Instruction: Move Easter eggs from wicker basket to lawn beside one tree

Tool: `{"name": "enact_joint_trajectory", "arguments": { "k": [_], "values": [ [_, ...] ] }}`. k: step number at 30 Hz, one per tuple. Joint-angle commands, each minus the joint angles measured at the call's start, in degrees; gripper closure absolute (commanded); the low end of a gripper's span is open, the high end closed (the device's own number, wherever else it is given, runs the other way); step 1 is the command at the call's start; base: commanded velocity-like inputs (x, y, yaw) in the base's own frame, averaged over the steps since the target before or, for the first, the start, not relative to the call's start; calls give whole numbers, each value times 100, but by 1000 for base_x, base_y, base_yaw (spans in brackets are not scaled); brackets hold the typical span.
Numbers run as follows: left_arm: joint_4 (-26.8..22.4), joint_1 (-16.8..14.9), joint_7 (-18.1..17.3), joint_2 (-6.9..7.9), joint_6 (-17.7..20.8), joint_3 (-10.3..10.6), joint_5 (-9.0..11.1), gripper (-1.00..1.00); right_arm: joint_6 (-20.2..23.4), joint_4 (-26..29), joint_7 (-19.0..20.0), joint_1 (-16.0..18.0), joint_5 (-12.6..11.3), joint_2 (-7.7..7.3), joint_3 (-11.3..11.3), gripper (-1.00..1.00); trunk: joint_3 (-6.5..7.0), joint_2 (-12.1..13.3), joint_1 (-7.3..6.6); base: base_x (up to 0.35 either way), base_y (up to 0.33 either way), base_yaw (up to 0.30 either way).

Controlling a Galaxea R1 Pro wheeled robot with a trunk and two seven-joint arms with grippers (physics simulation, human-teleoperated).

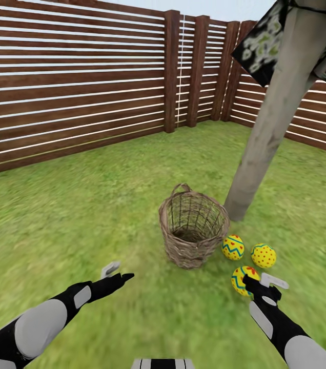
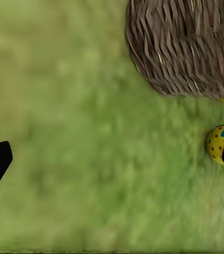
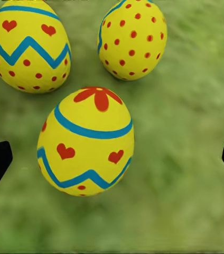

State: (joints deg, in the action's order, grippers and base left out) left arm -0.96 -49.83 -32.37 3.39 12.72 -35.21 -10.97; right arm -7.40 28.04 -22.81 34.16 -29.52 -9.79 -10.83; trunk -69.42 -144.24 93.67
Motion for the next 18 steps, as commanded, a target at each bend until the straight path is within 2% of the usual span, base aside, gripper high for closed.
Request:
{"name": "enact_joint_trajectory", "arguments": {
  "k": [1, 5, 9, 12, 15, 18],
  "values": [
    [-10, -1, -10, -1, 46, -47, -45, -100, -33, 0, -30, 3, -62, -6, -45, -100, 19, 0, -6, -228, 0, 0],
    [-10, -1, 295, -49, 27, -47, -45, -100, -34, 0, -30, 3, -68, -6, -42, -100, 107, 5, -16, -168, 0, 0],
    [-10, -1, 1040, -184, -315, -47, -50, -100, -38, 0, -30, 3, -70, -5, -42, -100, 196, 11, -27, -91, 0, 0],
    [-10, -1, 1755, -319, -672, -47, -53, -100, -40, -62, -30, 3, -78, -5, -42, -100, 262, 15, -34, -29, 0, 0],
    [-10, -1, 2208, -372, -801, -47, -54, -100, -67, -276, -30, 3, -95, 10, -51, -100, 329, 19, -42, -11, 0, 0],
    [-10, -1, 2464, -397, -897, -47, -54, -100, -217, -480, -25, 3, -86, 209, -42, -100, 395, 23, -50, -4, 0, 0]
  ]
}}
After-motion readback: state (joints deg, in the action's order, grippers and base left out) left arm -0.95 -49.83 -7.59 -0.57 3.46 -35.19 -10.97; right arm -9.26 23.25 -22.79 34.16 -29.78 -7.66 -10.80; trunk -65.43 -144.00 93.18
